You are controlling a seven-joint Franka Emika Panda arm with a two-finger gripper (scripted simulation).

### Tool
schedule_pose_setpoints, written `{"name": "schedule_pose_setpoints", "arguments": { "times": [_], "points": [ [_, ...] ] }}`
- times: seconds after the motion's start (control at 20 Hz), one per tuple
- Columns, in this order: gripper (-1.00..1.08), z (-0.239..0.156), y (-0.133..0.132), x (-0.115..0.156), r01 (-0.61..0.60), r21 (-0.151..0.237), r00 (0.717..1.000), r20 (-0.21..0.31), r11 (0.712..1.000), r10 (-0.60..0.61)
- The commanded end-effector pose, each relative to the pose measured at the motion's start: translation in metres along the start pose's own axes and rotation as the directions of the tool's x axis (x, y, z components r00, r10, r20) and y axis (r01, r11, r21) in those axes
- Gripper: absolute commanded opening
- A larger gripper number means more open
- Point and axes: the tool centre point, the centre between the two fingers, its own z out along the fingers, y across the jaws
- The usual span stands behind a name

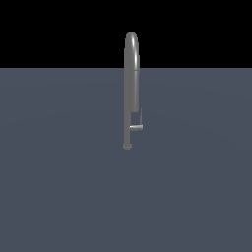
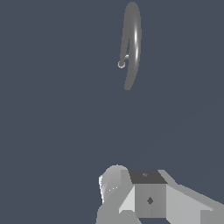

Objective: Turn on the faucet by rotating a designated handle.

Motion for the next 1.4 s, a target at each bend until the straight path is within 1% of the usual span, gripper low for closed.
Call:
{"name": "schedule_pose_setpoints", "arguments": {
  "times": [0.0, 0.3, 0.65, 1.0, 1.35],
  "points": [
    [-1.0, 0.0, 0.0, 0.0, 0.0, 0.0, 1.0, 0.0, 1.0, 0.0],
    [-1.0, 0.001, 0.0, 0.005, -0.011, 0.011, 1.0, 0.012, 1.0, 0.011],
    [-1.0, 0.003, 0.0, 0.023, -0.056, 0.05, 0.997, 0.056, 0.997, 0.053],
    [-1.0, 0.01, 0.001, 0.056, -0.138, 0.116, 0.983, 0.14, 0.984, 0.122],
    [-1.0, 0.022, 0.005, 0.095, -0.246, 0.186, 0.948, 0.249, 0.951, 0.196]
  ]
}}
